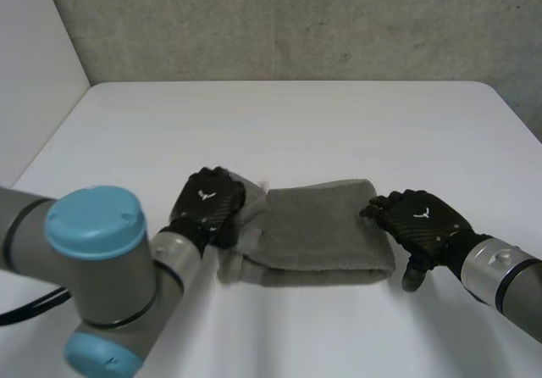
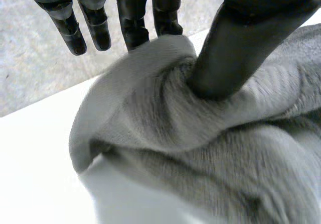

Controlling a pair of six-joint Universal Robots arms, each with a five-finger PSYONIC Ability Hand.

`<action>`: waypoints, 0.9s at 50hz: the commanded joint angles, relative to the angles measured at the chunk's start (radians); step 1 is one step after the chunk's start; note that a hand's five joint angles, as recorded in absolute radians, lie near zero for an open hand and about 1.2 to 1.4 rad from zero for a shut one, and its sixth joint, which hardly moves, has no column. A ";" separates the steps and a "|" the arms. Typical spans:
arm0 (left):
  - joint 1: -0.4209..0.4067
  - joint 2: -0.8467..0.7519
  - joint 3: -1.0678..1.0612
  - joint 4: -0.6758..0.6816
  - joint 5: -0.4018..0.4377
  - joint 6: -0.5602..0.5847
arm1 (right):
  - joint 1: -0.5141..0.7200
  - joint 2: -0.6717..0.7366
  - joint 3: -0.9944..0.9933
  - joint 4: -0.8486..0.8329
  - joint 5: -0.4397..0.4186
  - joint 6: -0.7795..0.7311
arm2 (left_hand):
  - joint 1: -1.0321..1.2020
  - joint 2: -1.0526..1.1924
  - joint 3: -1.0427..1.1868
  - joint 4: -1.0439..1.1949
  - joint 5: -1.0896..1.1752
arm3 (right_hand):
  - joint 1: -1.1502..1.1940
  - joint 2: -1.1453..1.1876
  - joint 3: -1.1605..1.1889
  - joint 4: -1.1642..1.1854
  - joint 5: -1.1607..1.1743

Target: Fold the towel.

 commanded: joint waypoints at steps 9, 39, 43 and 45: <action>0.035 0.154 -0.169 -0.016 -0.002 -0.002 | 0.054 0.058 -0.001 -0.039 -0.031 -0.154 | -0.646 -0.639 -0.049 -0.055 -0.645 | -0.056 -0.071 -0.052 -0.070 -0.061; 0.055 0.221 -0.034 0.065 0.003 -0.121 | 0.031 0.151 0.016 -0.154 -0.017 -0.254 | -0.734 -0.728 -0.049 -0.055 -0.734 | 0.962 0.948 -0.052 -0.070 0.958; 0.013 0.109 0.047 0.065 0.001 -0.177 | 0.030 0.125 0.031 -0.145 -0.020 -0.272 | -0.729 -0.722 -0.049 -0.055 -0.728 | 1.166 1.151 -0.052 -0.070 1.161; -0.010 0.072 0.079 0.065 0.001 -0.186 | 0.031 0.111 0.039 -0.144 -0.020 -0.275 | -0.726 -0.719 -0.049 -0.055 -0.725 | 1.166 1.151 -0.052 -0.070 1.161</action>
